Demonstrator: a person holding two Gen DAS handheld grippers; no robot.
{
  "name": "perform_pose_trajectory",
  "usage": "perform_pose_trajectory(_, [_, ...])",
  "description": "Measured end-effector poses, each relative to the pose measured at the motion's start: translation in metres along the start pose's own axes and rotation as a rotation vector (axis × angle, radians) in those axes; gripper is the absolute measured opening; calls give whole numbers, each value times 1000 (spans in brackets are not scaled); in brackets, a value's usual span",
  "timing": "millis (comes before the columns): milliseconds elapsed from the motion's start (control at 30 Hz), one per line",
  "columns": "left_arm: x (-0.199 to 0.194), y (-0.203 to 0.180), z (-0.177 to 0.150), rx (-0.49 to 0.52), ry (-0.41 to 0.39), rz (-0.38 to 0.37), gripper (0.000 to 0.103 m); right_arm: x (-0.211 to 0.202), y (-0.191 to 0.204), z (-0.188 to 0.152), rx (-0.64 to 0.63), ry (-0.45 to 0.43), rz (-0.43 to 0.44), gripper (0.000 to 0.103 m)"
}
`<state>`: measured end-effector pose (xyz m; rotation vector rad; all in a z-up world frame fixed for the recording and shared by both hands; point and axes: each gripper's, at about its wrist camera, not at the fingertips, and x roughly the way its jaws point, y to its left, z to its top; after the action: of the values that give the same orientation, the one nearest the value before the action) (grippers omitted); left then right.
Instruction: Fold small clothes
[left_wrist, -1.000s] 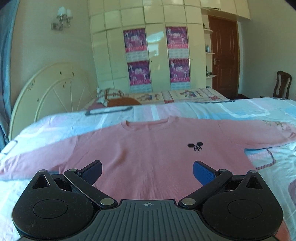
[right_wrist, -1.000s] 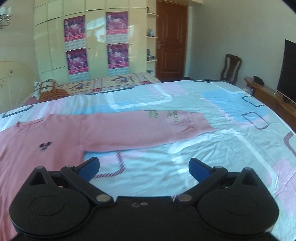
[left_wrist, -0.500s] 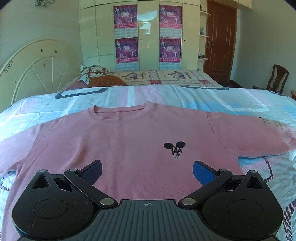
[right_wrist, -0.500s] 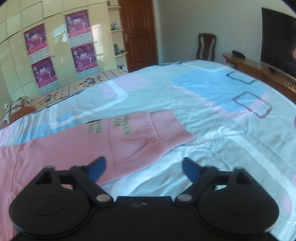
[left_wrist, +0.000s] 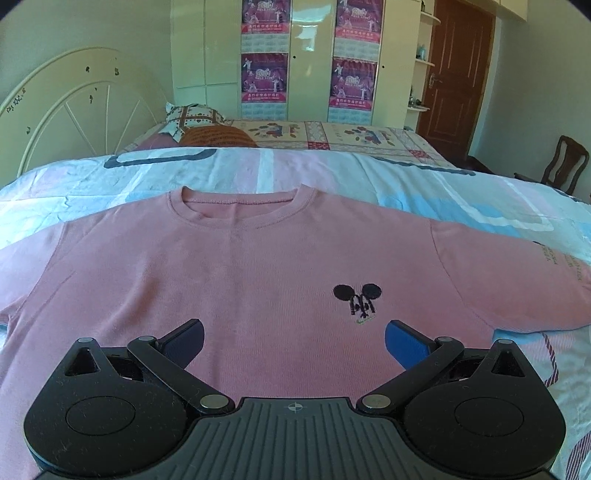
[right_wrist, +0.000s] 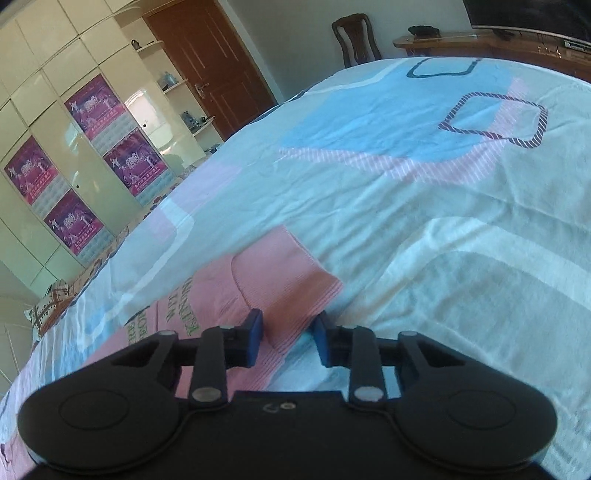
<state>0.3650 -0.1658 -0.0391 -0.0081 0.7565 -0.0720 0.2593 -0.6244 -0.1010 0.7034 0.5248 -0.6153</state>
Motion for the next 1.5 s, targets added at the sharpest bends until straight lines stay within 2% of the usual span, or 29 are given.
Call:
perform_pose_trajectory(67, [-2, 8, 2, 0, -12, 17, 103, -1, 4, 4, -53, -1, -15, 7])
perform_pose_trajectory(167, [-3, 28, 3, 13, -8, 46, 103, -9, 31, -1, -270, -95, -59, 7])
perform_pose_trajectory(200, [0, 35, 4, 17, 11, 52, 103, 4, 33, -3, -303, -45, -120, 7])
perform_pose_trajectory(233, [1, 43, 3, 13, 23, 57, 103, 15, 27, -1, -247, -11, -129, 7])
perform_pose_trajectory(300, [1, 60, 3, 1, 29, 60, 103, 11, 37, 3, -245, -24, -144, 7])
perform_pose_trajectory(400, [3, 85, 2, -6, 23, 82, 103, -6, 63, -1, -293, -81, -100, 7])
perform_pose_trajectory(533, [12, 122, 2, -29, 27, 94, 103, -20, 113, -21, -386, -83, -17, 7])
perform_pose_trajectory(733, [25, 172, 1, -49, 24, 108, 103, -37, 216, -86, -556, -44, 137, 7])
perform_pose_trajectory(1000, [21, 240, -5, -122, 4, 70, 103, -57, 347, -208, -797, 54, 337, 7])
perform_pose_trajectory(1133, [23, 263, -8, -151, -2, 51, 103, -72, 390, -268, -906, 89, 404, 7])
perform_pose_trajectory(1333, [30, 283, -11, -189, 0, 23, 103, -81, 420, -327, -1002, 162, 475, 8])
perform_pose_trajectory(1400, [33, 283, -11, -189, 3, 6, 103, -73, 422, -344, -1046, 214, 454, 22])
perform_pose_trajectory(1433, [35, 282, -10, -189, 2, -6, 103, -76, 421, -350, -1068, 181, 459, 28])
perform_pose_trajectory(1467, [37, 279, -9, -188, 2, -20, 103, -80, 420, -357, -1093, 176, 478, 41])
perform_pose_trajectory(1500, [40, 275, -7, -188, 2, -39, 102, -84, 419, -358, -1100, 174, 488, 42])
